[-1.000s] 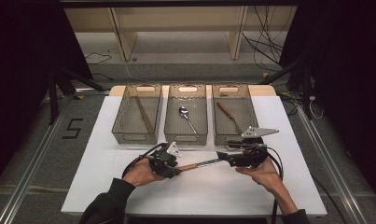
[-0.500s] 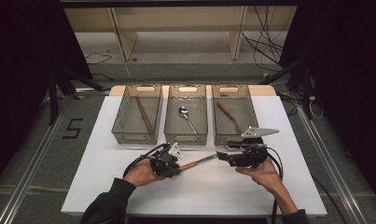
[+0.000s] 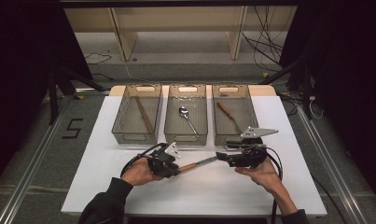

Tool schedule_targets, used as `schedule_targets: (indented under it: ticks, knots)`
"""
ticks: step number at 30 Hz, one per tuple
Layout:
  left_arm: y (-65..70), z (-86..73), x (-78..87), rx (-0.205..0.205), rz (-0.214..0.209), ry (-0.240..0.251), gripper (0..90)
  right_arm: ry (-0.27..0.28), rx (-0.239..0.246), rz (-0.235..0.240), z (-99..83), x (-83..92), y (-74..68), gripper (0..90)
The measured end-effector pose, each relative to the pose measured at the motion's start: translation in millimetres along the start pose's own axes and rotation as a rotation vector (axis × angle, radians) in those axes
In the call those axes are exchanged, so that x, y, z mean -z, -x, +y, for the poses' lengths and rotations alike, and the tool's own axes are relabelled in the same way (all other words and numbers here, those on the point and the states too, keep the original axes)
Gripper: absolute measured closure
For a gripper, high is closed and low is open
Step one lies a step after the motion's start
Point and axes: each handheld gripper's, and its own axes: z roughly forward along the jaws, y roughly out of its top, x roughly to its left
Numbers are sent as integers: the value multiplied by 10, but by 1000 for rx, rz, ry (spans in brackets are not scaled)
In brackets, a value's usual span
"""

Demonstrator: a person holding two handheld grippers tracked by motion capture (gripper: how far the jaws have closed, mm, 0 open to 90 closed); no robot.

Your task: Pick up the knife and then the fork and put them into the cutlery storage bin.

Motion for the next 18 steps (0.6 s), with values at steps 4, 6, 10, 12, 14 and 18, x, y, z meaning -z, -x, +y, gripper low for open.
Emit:
schedule_targets:
  ticks: [4, 6, 10, 12, 14, 18]
  knots:
    - [17, 12, 55, -2, -12, 0, 747, -4, 11, 10, 8, -14, -38, 309]
    - [24, 22, 86, 1, -14, 3, 747, -7, 19, 17, 8, -37, -69, 309]
    - [30, 43, 131, 21, -33, 2, 747, -23, 67, 23, 0, -120, -182, 309]
    - [26, 52, 145, 24, -34, -4, 747, -31, 101, 24, -17, -183, -252, 309]
    - [28, 58, 155, 36, -37, -4, 747, -41, 147, 21, -44, -252, -329, 309]
    - [15, 67, 185, 52, -47, 1, 747, -60, 235, 20, -104, -390, -485, 307]
